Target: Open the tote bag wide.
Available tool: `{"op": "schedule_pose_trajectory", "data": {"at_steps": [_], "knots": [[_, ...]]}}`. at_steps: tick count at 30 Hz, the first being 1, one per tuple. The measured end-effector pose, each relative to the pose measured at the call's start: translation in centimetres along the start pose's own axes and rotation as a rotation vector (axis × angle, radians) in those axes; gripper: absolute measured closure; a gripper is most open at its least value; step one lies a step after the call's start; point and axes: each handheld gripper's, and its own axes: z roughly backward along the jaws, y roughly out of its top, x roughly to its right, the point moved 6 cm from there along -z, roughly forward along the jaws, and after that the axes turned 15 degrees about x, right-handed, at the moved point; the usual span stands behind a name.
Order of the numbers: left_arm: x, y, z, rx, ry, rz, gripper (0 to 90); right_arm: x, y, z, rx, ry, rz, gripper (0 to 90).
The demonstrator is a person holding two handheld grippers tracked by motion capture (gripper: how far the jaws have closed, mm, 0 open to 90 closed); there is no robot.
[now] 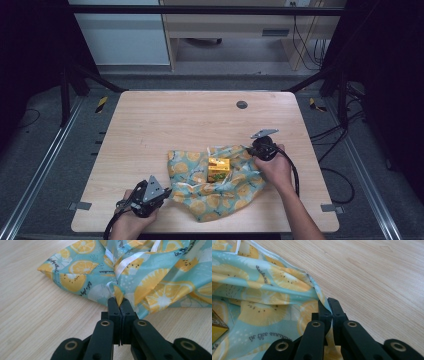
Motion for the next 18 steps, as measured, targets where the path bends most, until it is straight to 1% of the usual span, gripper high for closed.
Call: {"op": "schedule_pose_trajectory", "data": {"at_steps": [1,2,3,4,5,7,9,11,12,13,14,16,18], "knots": [[0.1,0.0,0.0,-0.006,-0.011,0.0,89.3,0.0,0.0,0.0,0.001,0.002,0.006,89.2],[0.3,0.0,0.0,-0.007,-0.024,-0.002,88.8,-0.1,0.1,0.1,0.005,0.002,0.018,86.3],[0.3,0.1,0.1,0.001,-0.025,-0.001,87.4,0.0,0.2,0.2,0.012,-0.005,0.029,81.1],[0.3,0.3,0.2,0.016,-0.015,0.007,82.5,0.0,0.5,0.5,0.025,-0.016,0.024,75.2],[0.2,0.5,0.3,0.025,-0.005,0.008,75.4,0.2,0.8,0.8,0.042,-0.03,0.019,69.6],[0.0,1.1,0.6,0.062,0.004,0.023,63.8,0.4,1.5,1.9,0.084,-0.057,0.0,58.6],[0.0,1.9,1.0,0.1,0.004,0.042,53.2,0.3,2.3,3.2,0.12,-0.061,-0.006,53.8],[0.1,2.7,1.5,0.135,-0.005,0.043,48.0,0.1,2.9,4.5,0.157,-0.061,0.0,48.6],[0.1,3.1,1.8,0.145,-0.011,0.042,46.0,-0.1,3.1,5.1,0.168,-0.056,0.01,46.6],[0.1,3.6,2.0,0.156,-0.015,0.044,44.4,-0.5,3.3,5.6,0.176,-0.046,0.006,45.1],[0.1,4.1,2.1,0.166,-0.021,0.043,42.2,-1.0,3.4,6.1,0.184,-0.029,0.015,42.7],[-0.2,5.2,2.2,0.188,-0.02,0.047,40.6,-2.2,3.5,6.9,0.185,0.0,0.025,38.8],[-0.5,6.5,1.9,0.205,-0.014,0.038,39.8,-3.6,3.5,7.6,0.201,0.036,0.036,35.2]]}}
